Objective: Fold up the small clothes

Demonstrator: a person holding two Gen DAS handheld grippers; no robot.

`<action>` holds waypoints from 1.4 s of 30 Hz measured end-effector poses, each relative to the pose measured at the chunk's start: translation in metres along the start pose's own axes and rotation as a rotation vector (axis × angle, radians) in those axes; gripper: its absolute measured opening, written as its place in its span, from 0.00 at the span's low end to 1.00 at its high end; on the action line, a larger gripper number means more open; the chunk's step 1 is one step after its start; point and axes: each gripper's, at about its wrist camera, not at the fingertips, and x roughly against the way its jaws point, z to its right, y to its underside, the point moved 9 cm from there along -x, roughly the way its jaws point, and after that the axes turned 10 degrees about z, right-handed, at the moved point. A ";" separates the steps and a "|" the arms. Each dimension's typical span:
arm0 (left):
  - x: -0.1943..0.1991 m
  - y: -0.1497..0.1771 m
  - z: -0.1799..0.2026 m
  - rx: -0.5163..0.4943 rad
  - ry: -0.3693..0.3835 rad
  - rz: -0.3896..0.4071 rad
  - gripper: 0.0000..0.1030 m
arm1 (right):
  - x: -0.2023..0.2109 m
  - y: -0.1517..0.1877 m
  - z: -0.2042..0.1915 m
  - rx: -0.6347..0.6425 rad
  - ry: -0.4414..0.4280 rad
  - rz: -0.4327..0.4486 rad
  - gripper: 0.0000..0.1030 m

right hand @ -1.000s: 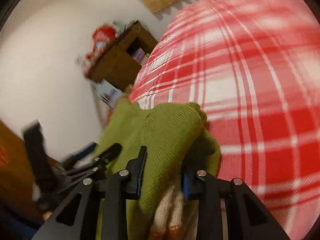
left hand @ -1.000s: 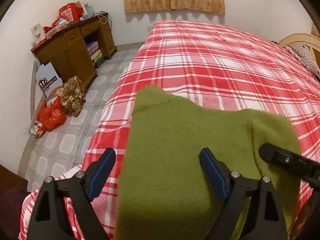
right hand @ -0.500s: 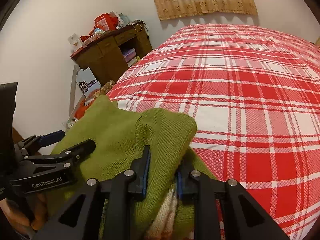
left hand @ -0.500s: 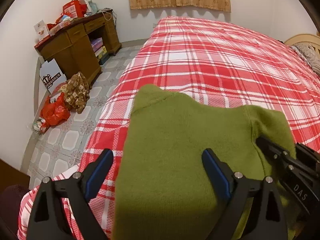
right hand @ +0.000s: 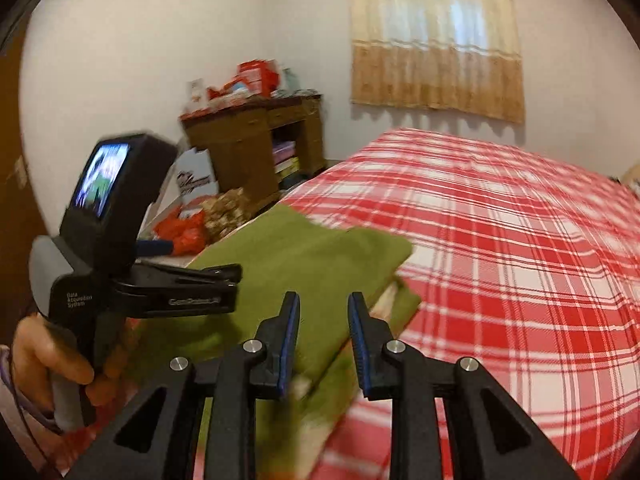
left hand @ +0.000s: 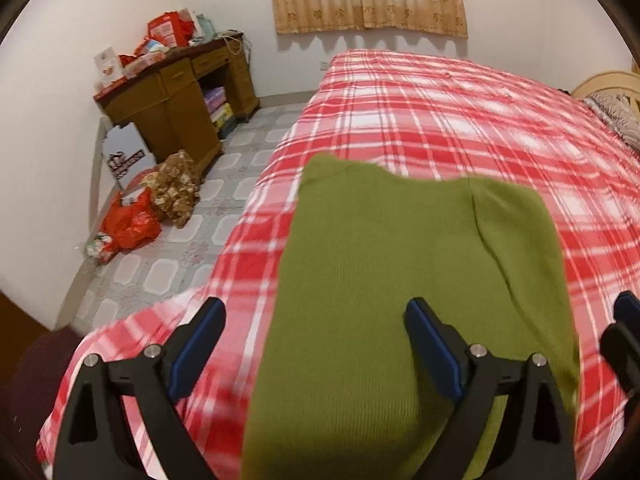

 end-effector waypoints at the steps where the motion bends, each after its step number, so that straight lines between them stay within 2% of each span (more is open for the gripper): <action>1: 0.008 0.008 -0.001 -0.001 -0.013 -0.001 0.91 | 0.000 0.007 -0.009 0.020 -0.013 -0.021 0.24; 5: 0.027 0.031 0.004 -0.032 -0.012 -0.004 0.89 | -0.009 0.041 -0.018 0.006 0.001 -0.117 0.24; 8: 0.027 0.049 0.007 -0.059 -0.025 -0.023 0.89 | -0.010 0.053 -0.021 0.025 0.013 -0.134 0.25; 12: 0.024 0.056 0.007 -0.032 -0.016 -0.042 0.89 | -0.010 0.066 -0.021 0.037 0.032 -0.180 0.26; 21: 0.037 0.070 0.013 -0.057 -0.043 -0.042 0.89 | 0.007 0.081 -0.024 -0.082 0.001 -0.227 0.27; 25: 0.040 0.074 0.011 -0.041 -0.039 -0.054 0.89 | 0.009 0.085 -0.025 -0.093 0.013 -0.226 0.27; 31: 0.040 0.076 0.013 -0.069 -0.043 -0.050 0.89 | 0.005 0.085 -0.025 -0.110 0.016 -0.239 0.27; 33: 0.041 0.073 0.012 -0.076 -0.039 -0.050 0.89 | 0.005 0.082 -0.025 -0.162 -0.012 -0.230 0.32; 34: 0.040 0.070 0.011 -0.078 -0.033 -0.051 0.90 | 0.006 0.081 -0.024 -0.200 -0.036 -0.224 0.36; 38: 0.036 0.069 0.009 -0.061 0.025 -0.056 0.91 | 0.015 0.079 -0.016 -0.293 -0.086 -0.191 0.37; 40: 0.038 0.067 0.006 -0.034 0.076 -0.042 0.91 | 0.025 0.073 -0.007 -0.343 -0.099 -0.139 0.37; 42: 0.041 0.059 0.001 0.016 0.159 -0.012 0.91 | 0.032 0.065 0.008 -0.389 -0.097 -0.091 0.43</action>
